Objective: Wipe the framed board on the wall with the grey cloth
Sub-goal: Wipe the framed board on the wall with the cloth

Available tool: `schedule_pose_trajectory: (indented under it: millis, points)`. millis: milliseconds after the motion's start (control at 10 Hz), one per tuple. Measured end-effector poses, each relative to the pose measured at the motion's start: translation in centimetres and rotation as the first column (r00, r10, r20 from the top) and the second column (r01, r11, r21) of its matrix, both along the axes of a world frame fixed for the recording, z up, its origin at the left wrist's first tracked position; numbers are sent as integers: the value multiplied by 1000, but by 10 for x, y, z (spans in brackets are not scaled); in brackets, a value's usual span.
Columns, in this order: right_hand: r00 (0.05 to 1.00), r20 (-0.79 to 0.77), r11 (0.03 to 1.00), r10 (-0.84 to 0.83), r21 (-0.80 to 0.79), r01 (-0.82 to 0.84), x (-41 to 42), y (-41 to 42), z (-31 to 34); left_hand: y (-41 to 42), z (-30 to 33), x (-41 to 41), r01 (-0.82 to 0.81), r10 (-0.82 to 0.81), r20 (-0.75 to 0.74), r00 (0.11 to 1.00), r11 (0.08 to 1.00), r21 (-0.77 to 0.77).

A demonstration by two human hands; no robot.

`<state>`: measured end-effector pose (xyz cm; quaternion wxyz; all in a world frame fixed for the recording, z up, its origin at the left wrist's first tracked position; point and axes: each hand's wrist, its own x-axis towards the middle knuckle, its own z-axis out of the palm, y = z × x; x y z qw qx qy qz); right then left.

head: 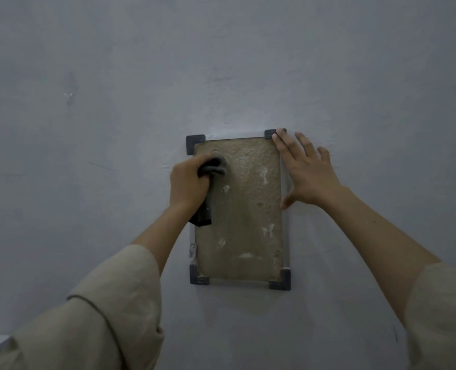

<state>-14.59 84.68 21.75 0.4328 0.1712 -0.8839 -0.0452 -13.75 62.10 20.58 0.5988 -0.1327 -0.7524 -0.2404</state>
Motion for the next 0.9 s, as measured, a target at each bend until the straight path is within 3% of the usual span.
schedule_pose_trajectory:
  millis: [100,200,400,500,600,700,800,900]
  points:
    - [1000,-2,1000,-5,3,5,-1,0,0,-6,5,-1,19,-18,-10,1000,998,68]
    - [1000,6,1000,-2,-1,2,-1,0,0,-2,11,-2,-12,30,-44,999,934,358]
    - [1000,6,1000,2,-3,-2,-1,0,0,1,5,1,-9,9,-13,1000,1000,-6]
    - [1000,5,1000,0,-4,0,-1,0,0,-9,16,0,-52,69,-49,996,957,285]
    - [1000,6,1000,-3,-2,3,-1,-1,0,-2,13,1,-37,46,-30,998,967,251]
    - [1000,3,1000,-3,-2,3,-1,0,0,-2,8,3,22,-22,13,1000,999,-28]
    - [1000,8,1000,2,-3,-2,-1,0,1,-7,16,0,-20,31,-40,999,970,241]
    - [1000,12,1000,1,-5,-1,-1,0,1,1,14,0,-38,52,-42,998,962,272]
